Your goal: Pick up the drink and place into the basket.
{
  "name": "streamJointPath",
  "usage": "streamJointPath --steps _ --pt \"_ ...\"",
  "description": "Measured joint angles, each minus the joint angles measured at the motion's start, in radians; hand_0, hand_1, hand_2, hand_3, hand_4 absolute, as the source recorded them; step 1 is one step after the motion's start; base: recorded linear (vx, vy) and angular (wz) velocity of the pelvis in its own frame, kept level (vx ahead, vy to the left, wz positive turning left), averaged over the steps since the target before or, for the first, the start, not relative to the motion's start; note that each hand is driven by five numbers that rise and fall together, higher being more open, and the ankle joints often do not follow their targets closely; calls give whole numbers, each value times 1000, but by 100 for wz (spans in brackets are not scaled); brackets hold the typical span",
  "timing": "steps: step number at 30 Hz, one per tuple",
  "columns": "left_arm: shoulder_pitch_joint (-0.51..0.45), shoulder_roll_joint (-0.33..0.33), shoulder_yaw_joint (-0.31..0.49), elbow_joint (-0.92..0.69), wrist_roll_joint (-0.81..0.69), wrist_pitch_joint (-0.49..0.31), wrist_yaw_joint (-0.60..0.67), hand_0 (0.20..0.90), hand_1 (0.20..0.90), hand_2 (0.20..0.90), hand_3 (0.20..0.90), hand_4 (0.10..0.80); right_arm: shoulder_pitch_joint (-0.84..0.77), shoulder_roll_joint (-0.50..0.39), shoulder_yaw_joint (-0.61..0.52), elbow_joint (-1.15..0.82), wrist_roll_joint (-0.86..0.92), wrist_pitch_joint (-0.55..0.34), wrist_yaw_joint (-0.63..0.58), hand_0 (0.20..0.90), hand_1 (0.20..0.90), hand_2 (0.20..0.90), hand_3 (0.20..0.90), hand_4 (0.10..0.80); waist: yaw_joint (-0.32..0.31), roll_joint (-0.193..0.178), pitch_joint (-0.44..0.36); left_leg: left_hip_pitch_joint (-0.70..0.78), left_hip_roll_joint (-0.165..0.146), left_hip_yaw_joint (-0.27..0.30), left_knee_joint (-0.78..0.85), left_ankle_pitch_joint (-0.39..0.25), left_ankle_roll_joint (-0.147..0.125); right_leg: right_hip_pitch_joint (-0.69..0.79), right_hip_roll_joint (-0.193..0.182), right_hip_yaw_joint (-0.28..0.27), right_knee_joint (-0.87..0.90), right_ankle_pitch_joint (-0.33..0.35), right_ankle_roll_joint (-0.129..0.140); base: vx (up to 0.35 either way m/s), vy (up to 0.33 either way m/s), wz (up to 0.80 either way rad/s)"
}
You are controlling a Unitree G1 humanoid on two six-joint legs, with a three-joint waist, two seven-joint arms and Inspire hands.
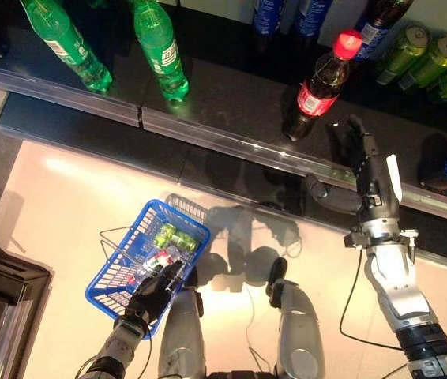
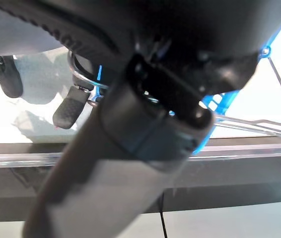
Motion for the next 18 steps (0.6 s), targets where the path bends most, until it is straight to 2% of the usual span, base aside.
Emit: streamJointPath --steps 11,18 --pt "-4 -2 2 -1 7 19 0 300 300 300 200 100 -143 -1 0 17 48 55 -45 900 900 900 900 800 19 10 5 5 -2 -6 2 1 -1 10 -1 -4 0 0 0 2 -1 0" --pt "-8 -2 0 -1 18 31 2 300 300 300 200 100 -238 -13 0 123 124 114 -51 900 900 900 900 800 40 12 7 16 -8 -19 1 3 2 34 -10 -22 -2 -1 1 30 0 6"
